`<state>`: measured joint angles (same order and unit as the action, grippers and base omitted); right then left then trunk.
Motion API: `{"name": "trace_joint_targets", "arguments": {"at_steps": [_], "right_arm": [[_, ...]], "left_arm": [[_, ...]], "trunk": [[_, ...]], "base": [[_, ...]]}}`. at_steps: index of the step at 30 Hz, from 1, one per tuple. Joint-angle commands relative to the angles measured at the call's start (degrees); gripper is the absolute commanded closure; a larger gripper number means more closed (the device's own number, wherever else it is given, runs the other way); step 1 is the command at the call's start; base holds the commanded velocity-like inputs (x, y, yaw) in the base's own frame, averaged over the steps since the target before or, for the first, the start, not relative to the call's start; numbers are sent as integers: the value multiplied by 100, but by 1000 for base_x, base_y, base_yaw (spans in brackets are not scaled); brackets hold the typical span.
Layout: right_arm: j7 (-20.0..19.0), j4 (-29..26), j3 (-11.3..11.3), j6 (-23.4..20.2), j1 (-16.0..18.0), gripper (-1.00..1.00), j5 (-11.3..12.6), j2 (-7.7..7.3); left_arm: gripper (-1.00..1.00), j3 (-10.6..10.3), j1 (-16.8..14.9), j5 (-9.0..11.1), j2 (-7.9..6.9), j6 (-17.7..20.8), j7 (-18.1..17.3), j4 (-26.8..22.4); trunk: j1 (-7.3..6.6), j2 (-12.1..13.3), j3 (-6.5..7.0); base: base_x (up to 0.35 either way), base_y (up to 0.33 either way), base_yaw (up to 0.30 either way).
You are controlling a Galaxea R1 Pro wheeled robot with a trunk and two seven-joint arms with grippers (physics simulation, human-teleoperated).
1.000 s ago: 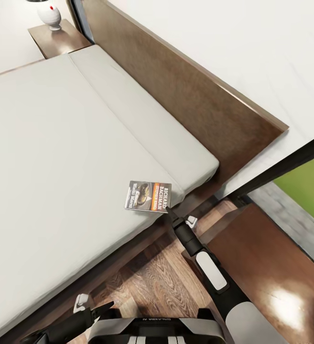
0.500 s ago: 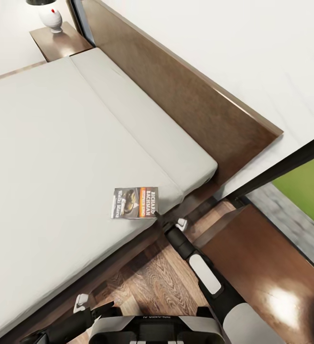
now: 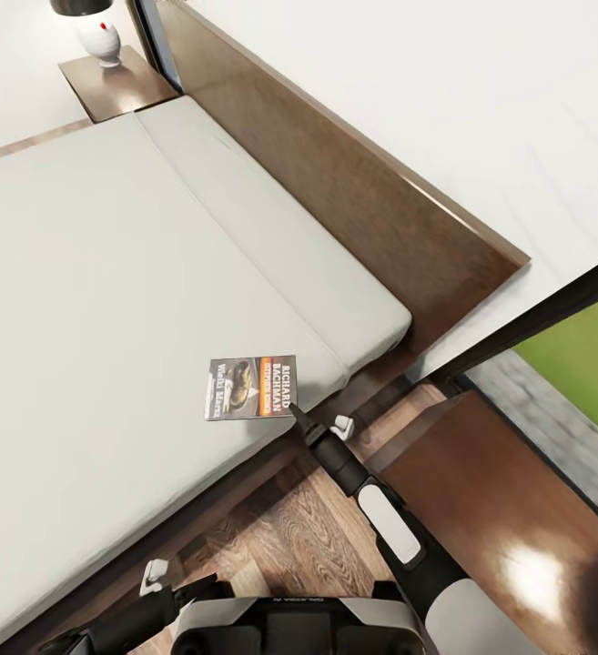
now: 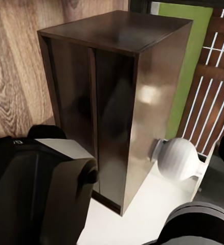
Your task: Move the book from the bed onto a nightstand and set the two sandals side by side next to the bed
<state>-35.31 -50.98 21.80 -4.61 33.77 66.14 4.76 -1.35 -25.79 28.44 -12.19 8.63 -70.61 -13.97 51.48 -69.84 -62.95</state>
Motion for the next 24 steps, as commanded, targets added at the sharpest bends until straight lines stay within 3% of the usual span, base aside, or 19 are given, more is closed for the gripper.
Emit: {"name": "trace_joint_targets", "arguments": {"at_steps": [1, 24], "right_arm": [[-19, 1, -1, -49, 0, 100, 58, -1], [-165, 0, -1, -40, -35, 100, 57, -28]], "left_arm": [[-100, -14, -3, 31, -2, 60, -16, -1], [-100, -14, -5, 31, -11, 61, -23, 7]], "trunk": [[-22, 40, 16], [-527, 962, 429]], "base": [[0, 0, 0], [0, 0, 0]]}}
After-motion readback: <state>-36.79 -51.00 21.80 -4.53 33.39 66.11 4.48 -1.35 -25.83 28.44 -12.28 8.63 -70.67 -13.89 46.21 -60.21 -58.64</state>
